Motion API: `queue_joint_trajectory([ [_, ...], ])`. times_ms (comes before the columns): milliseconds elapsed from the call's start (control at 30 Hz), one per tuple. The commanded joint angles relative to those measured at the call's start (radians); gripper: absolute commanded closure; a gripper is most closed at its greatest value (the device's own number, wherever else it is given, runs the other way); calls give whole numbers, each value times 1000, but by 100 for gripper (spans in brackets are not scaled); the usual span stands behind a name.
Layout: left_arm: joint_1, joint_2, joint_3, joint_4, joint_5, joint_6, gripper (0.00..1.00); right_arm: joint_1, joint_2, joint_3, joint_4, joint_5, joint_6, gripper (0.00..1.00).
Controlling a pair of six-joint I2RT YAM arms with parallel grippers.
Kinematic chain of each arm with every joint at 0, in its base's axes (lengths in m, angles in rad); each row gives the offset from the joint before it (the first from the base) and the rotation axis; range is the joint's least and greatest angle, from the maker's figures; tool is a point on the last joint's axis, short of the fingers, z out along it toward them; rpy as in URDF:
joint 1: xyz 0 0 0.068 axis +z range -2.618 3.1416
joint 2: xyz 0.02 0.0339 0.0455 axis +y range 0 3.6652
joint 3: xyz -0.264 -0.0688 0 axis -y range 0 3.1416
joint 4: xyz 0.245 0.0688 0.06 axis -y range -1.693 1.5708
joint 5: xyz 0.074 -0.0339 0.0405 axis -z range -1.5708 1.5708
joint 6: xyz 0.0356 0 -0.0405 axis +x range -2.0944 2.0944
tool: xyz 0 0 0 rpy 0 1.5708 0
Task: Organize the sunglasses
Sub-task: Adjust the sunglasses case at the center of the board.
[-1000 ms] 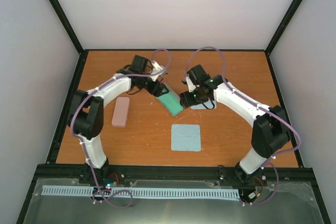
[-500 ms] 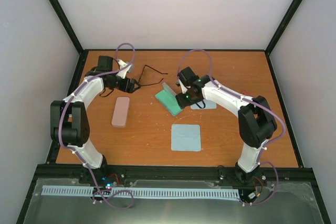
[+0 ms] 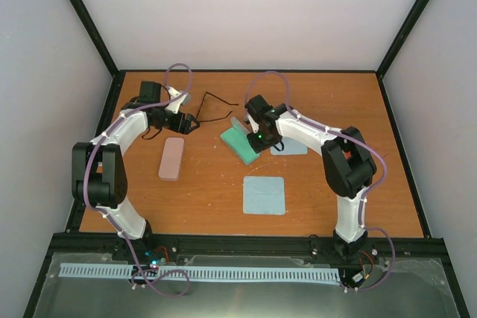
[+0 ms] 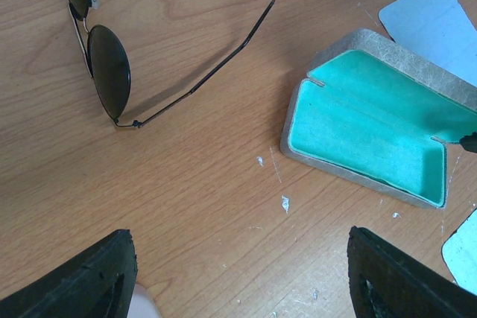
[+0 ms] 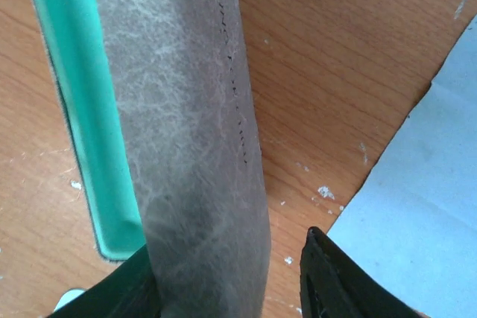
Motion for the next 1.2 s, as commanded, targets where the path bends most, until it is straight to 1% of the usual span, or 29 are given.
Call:
queue_joint_trajectory([
  [0,7,-9,9,17,-3,7,23,9,37,49,-33,22,-30,61],
  [67,9,-7,7,18,-3,7,23,9,49,61,-43,29,-34,69],
  [267,8,-4,1,28,-8,7,23,9,71,89,-62,39,-54,85],
  [367,9,-6,0,34,-12,7,23,9,76,109,-74,53,-65,87],
  [433,9,-9,1,37,-14,4,23,9,73,123,-80,66,-73,89],
  [500,9,-11,2,39,-15,0,23,9,71,148,-88,84,-85,96],
  [600,9,-16,8,42,-11,-7,23,9,47,187,-84,125,-114,97],
  [667,14,-18,18,39,6,-11,23,9,11,188,-47,174,-144,97],
  [767,30,-20,33,34,63,-23,23,9,-63,142,46,227,-242,97],
  [900,57,-13,61,26,113,-39,23,24,-171,-2,216,292,-430,97],
  [1033,69,-8,78,21,123,-38,23,28,-271,-146,346,212,-614,97],
  [1167,88,-5,75,20,139,-36,22,29,-328,-238,422,140,-772,97],
])
